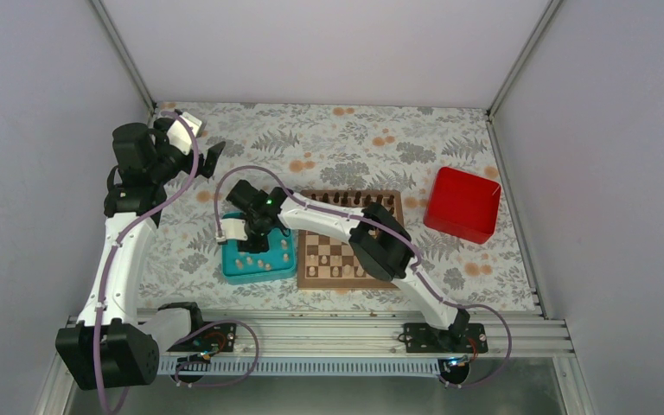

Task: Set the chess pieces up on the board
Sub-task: Pick up the chess piece from the storage box, then place the chess piece on the chessboard.

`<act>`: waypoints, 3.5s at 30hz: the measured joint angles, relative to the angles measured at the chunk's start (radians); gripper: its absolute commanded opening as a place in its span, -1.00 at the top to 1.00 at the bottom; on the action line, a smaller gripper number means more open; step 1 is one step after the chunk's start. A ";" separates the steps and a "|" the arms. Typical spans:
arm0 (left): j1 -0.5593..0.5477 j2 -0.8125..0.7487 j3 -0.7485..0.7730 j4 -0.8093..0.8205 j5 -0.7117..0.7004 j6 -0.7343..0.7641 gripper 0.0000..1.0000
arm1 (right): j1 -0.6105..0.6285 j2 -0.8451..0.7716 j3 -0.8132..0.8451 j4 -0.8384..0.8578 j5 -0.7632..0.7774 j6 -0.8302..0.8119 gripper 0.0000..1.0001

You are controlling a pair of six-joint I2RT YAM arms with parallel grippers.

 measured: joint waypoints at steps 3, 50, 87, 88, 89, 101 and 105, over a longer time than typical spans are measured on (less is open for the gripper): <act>0.000 0.000 0.000 0.000 0.000 0.000 -1.00 | 0.000 0.000 0.003 -0.003 0.004 0.001 0.92; 0.007 0.023 0.001 0.000 -0.040 0.000 -1.00 | -0.177 -0.844 -0.915 -0.027 0.012 0.053 0.89; 0.008 0.045 0.001 0.000 -0.053 0.000 -1.00 | -0.151 -0.732 -0.917 0.001 -0.003 0.031 0.76; 0.009 0.045 0.001 0.000 -0.053 0.000 -1.00 | -0.151 -0.732 -0.917 0.001 -0.003 0.031 0.71; 0.008 0.045 0.001 0.000 -0.053 0.000 -1.00 | -0.151 -0.732 -0.917 0.001 -0.003 0.031 0.65; 0.009 0.045 0.001 0.000 -0.053 0.000 -1.00 | -0.151 -0.732 -0.817 -0.052 0.005 0.024 0.32; 0.009 0.045 0.003 -0.002 -0.050 0.000 -1.00 | -0.149 -0.726 -0.680 -0.097 0.002 0.022 0.25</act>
